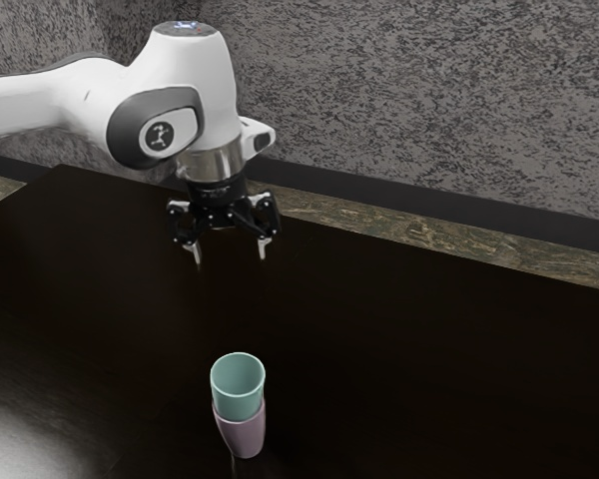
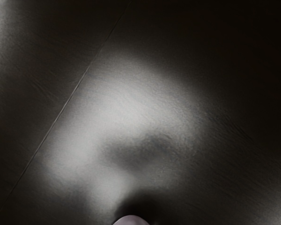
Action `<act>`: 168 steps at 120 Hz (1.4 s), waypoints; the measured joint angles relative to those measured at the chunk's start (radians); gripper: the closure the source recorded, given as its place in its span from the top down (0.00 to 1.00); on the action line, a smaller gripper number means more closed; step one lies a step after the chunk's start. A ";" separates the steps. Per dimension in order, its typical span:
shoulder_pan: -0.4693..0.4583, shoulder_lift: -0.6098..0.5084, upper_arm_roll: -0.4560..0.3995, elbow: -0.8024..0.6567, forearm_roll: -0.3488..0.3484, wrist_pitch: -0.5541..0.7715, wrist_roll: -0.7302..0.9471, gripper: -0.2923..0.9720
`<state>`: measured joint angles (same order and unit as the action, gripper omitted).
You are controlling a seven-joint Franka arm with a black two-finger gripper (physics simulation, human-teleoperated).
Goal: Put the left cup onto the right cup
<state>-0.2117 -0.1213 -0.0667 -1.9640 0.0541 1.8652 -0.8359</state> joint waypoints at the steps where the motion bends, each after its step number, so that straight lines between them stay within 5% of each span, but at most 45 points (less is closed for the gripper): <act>1: 0.000 0.002 0.001 0.002 0.000 0.000 0.004 0.77; 168: 0.032 0.128 0.073 0.273 0.080 -0.047 0.460 0.77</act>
<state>-0.1796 0.0071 0.0063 -1.6912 0.1344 1.8179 -0.3756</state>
